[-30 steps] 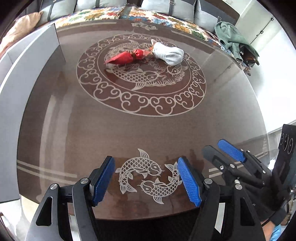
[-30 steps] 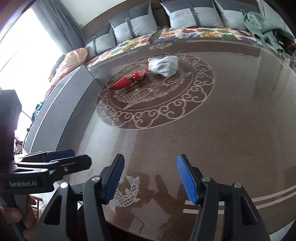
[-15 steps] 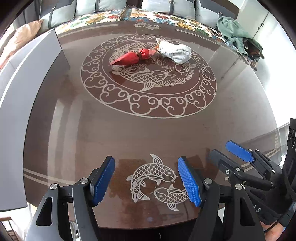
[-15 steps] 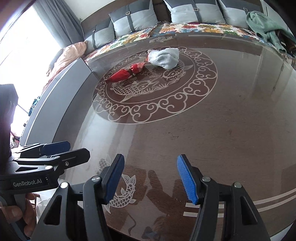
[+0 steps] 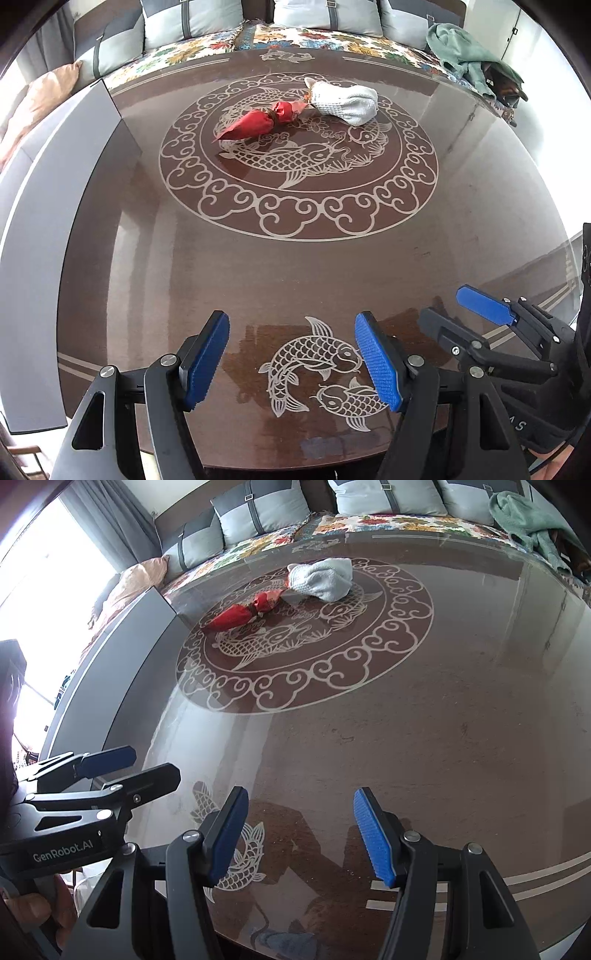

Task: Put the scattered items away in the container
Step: 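Move both open tools toward the red packet and white glove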

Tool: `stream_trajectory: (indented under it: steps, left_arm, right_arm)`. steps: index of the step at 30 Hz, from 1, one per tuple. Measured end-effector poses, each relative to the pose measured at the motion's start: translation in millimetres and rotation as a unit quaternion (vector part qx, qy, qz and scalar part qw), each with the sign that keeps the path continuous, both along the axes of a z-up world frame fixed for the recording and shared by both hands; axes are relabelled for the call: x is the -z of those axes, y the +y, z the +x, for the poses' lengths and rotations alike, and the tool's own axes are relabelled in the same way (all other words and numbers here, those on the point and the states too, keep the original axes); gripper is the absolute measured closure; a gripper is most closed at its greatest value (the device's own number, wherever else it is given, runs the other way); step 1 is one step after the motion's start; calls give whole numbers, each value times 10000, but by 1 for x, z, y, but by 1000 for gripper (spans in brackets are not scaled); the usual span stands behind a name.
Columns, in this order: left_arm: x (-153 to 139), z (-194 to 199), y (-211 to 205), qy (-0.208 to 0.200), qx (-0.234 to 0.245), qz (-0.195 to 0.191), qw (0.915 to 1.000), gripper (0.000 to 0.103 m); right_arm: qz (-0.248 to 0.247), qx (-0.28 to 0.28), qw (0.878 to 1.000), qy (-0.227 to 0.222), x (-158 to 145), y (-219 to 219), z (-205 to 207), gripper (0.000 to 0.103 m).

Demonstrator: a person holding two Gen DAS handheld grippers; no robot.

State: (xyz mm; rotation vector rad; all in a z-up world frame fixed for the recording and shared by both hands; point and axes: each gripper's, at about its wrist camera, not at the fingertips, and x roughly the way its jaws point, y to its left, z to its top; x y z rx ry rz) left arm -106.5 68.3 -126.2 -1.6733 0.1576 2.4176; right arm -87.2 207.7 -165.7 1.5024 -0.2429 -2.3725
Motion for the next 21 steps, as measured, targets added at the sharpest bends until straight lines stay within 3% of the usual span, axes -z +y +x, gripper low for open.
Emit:
stream_trajectory:
  steps: [13,21]
  left_arm:
    - [13,-4,0,-122,-12,-11,9999,33]
    - [19,-12,-8,-226,-115,132,9996,33]
  right_arm:
    - [-21,-151,9999,-2,5,-7,-1,42]
    - [-179,-479,9979,404,-9,-6,-18,42]
